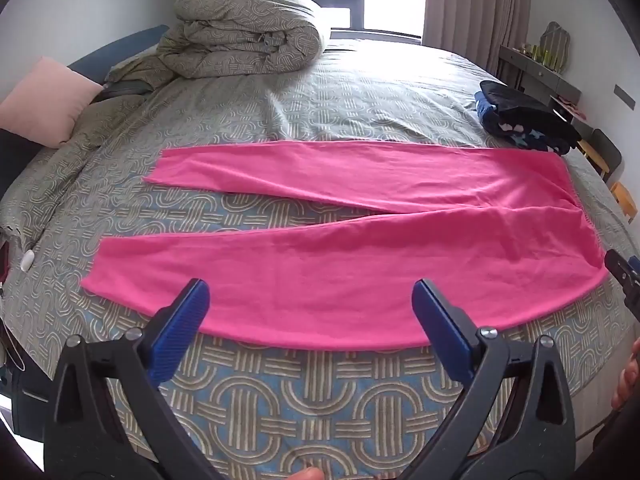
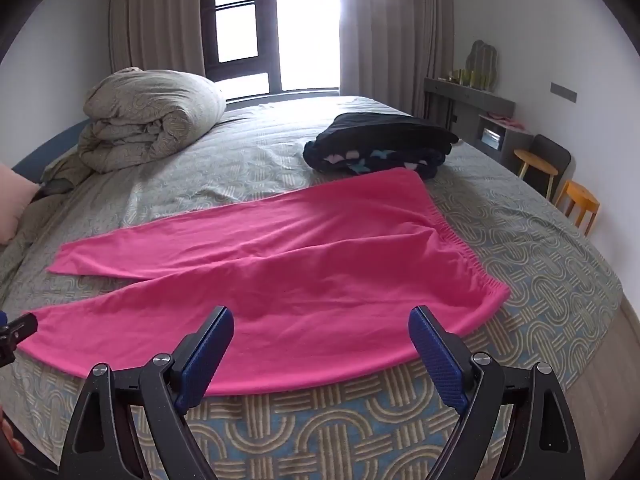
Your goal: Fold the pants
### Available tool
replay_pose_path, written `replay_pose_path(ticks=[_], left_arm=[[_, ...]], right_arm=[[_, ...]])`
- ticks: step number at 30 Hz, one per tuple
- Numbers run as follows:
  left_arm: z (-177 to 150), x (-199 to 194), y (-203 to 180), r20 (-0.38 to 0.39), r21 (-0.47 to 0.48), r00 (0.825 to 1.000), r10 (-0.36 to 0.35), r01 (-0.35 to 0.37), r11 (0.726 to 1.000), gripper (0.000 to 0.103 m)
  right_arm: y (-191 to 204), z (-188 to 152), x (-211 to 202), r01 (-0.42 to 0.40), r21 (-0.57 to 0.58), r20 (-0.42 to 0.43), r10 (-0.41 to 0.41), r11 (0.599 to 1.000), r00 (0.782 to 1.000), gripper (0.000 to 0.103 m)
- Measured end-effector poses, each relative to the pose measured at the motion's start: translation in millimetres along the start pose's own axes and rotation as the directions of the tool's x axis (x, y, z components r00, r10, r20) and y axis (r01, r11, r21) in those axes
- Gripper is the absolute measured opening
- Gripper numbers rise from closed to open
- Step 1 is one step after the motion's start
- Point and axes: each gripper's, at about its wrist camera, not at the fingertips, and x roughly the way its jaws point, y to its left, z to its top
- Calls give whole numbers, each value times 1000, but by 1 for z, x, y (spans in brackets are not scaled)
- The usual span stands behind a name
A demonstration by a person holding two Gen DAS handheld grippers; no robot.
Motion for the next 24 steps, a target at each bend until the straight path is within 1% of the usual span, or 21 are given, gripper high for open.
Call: replay_pose_path(ticks=[3,11,15,19,24], left_arm=[[-2,1,2,-7,0,1000,-28,28,1000,101],[-9,-6,-2,28,50,998,-49,48,998,101],[-10,-8,-1,33,42,996,-80,79,996,101],[-11,-7,-2,42,56,997,-59,57,997,101],[-12,-3,-2,26,48,999,-40,39,998,101]], right_arm=[[-1,1,0,1,3,0,-1,1000,1000,91],[-1,1,2,-7,7,-14,7,1000,1000,91],[-1,0,3,-5,10,-17,5,1000,1000,91],[-2,-1,3,-7,23,-8,8,1000,1000,91],[-4,-3,2,-10,26,-3,10,1000,1000,91]])
